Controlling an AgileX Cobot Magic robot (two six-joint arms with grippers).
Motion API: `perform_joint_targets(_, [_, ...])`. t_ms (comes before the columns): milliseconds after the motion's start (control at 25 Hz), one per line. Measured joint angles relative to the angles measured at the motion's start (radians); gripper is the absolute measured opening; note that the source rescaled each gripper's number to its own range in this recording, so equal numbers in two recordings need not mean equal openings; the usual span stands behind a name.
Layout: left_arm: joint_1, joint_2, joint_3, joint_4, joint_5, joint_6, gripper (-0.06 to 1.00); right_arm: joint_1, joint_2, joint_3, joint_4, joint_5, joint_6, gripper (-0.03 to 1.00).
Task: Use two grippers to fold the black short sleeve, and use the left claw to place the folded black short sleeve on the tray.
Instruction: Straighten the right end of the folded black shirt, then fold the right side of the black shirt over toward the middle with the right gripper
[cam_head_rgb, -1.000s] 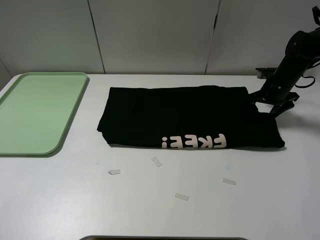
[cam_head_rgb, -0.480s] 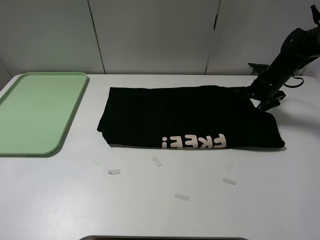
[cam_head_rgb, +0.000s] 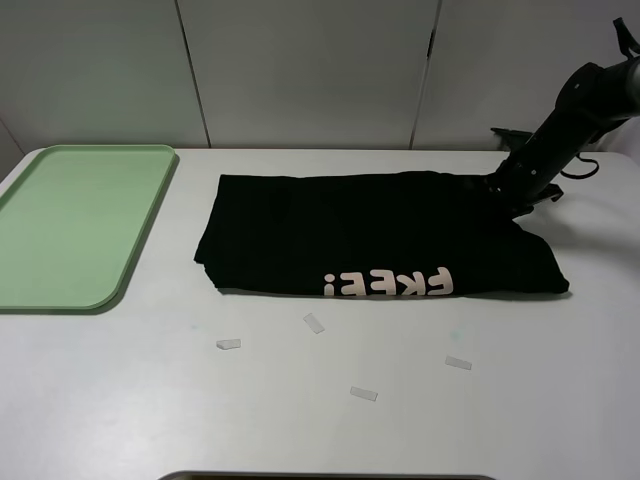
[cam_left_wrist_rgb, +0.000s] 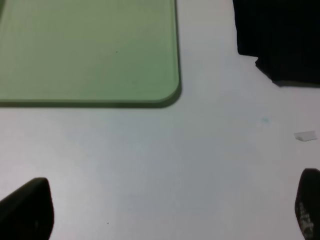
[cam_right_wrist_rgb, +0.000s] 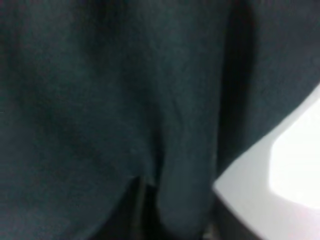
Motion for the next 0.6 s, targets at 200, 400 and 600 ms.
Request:
perform_joint_targets(200, [0.0,0.0,0.0,0.0,0.0,0.0,0.96,0.0,0.003,0.0,0.01,0.003,0.0,0.03])
perform_joint_targets(400, [0.0,0.0,0.0,0.0,0.0,0.0,0.96,0.002,-0.011,-0.002,-0.017,0.007,0.033,0.03])
perform_joint_targets(600, [0.0,0.0,0.0,0.0,0.0,0.0,0.96,0.011,-0.046,0.007,-0.117,0.047,0.092,0.03])
